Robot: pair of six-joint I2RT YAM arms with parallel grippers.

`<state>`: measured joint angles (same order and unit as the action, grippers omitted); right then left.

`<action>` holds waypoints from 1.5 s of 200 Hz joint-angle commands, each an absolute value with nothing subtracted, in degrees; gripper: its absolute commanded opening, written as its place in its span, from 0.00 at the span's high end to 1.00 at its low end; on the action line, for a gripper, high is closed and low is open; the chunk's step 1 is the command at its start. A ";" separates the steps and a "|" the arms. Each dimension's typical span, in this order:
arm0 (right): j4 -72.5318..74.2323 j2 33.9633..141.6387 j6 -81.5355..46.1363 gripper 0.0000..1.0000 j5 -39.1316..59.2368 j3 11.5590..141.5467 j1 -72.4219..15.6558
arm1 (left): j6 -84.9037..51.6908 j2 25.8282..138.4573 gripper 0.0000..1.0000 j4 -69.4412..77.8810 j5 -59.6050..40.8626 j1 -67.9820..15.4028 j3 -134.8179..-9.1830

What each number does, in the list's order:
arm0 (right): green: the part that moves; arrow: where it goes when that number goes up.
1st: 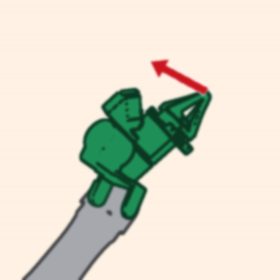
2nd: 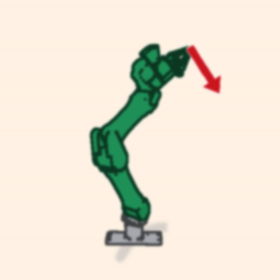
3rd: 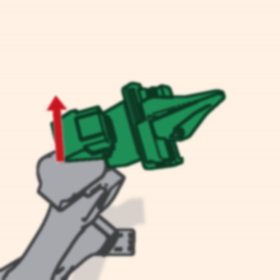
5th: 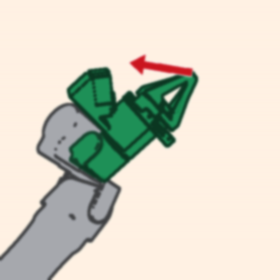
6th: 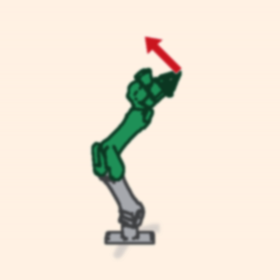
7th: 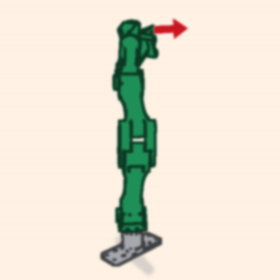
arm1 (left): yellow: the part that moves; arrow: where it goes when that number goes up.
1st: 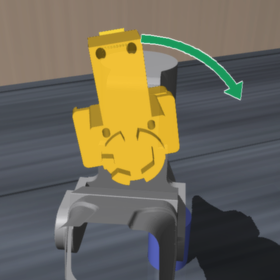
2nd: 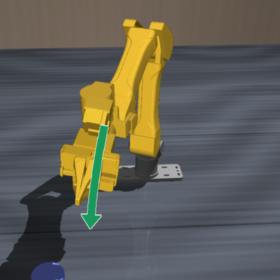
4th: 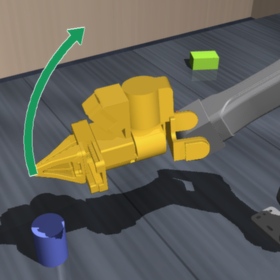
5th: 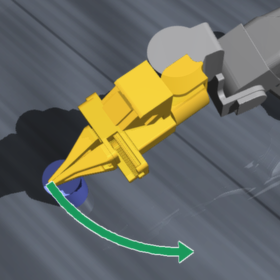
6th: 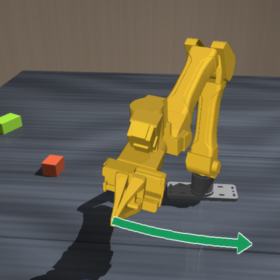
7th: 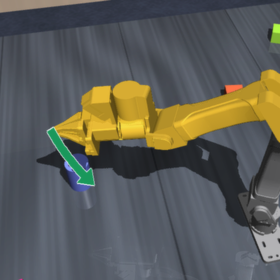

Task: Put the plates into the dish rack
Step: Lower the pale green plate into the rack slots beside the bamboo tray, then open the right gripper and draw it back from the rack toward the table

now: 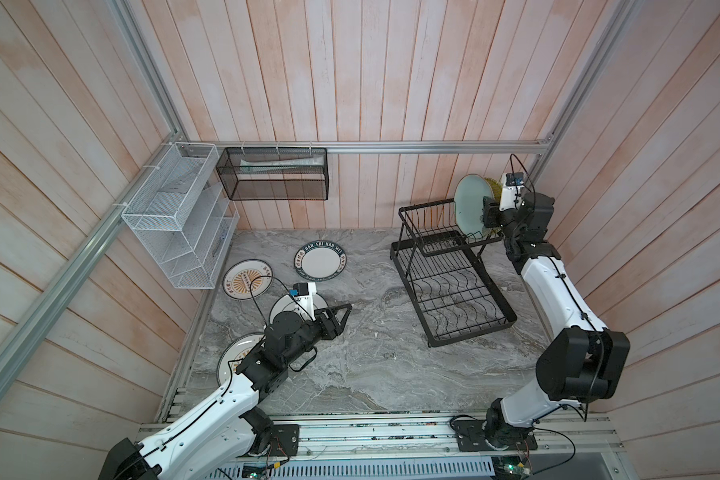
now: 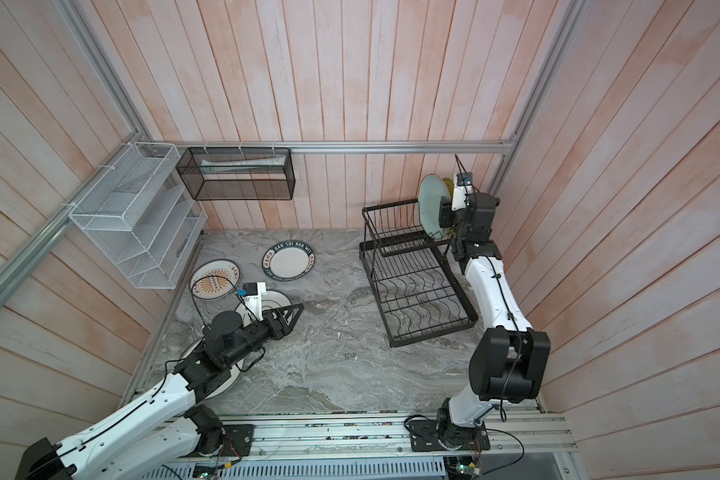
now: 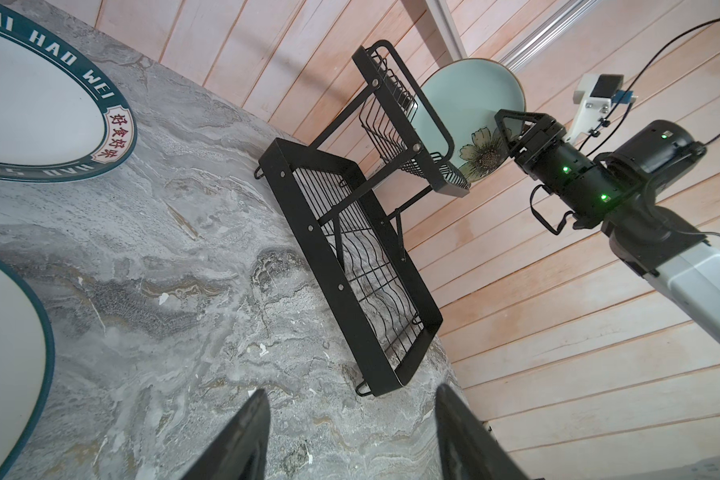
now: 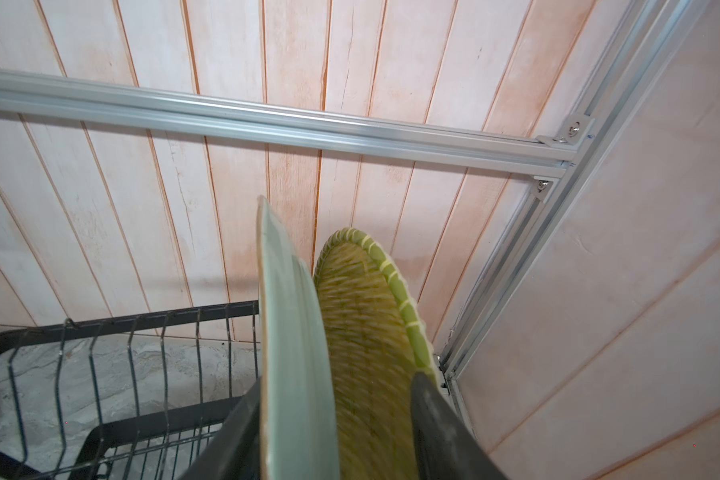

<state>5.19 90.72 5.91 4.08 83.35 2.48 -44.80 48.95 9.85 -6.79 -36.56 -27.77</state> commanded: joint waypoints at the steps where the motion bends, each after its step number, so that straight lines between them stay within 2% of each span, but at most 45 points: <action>1: 7.86 87.04 2.89 0.42 2.37 83.01 3.57 | -44.74 48.15 0.36 10.20 -6.33 -36.74 -29.01; 24: 6.64 85.40 0.52 0.39 2.35 83.82 4.59 | -44.74 48.21 0.36 10.11 -6.40 -36.73 -28.92; 80: 1.48 85.34 -0.94 0.38 5.66 87.37 6.32 | -44.91 48.42 0.36 10.43 -6.54 -36.74 -28.63; 119: 2.58 83.48 -0.77 0.42 16.89 85.00 6.33 | -44.91 48.17 0.36 10.31 -6.59 -36.74 -28.53; 147: 1.42 83.93 -0.99 0.42 17.74 85.43 6.39 | -45.01 47.98 0.36 10.20 -6.66 -36.73 -28.48; 193: 0.08 84.24 -1.00 0.48 20.96 85.12 6.29 | -45.09 48.14 0.36 10.28 -6.63 -36.69 -28.47; 300: 5.38 69.96 -9.06 0.48 29.18 66.87 4.93 | -45.26 51.78 0.36 10.94 -7.03 -36.84 -29.41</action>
<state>3.27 73.21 -5.85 26.09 70.19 6.09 -45.23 50.98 9.89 -6.94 -36.56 -27.77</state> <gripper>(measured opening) 0.523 0.638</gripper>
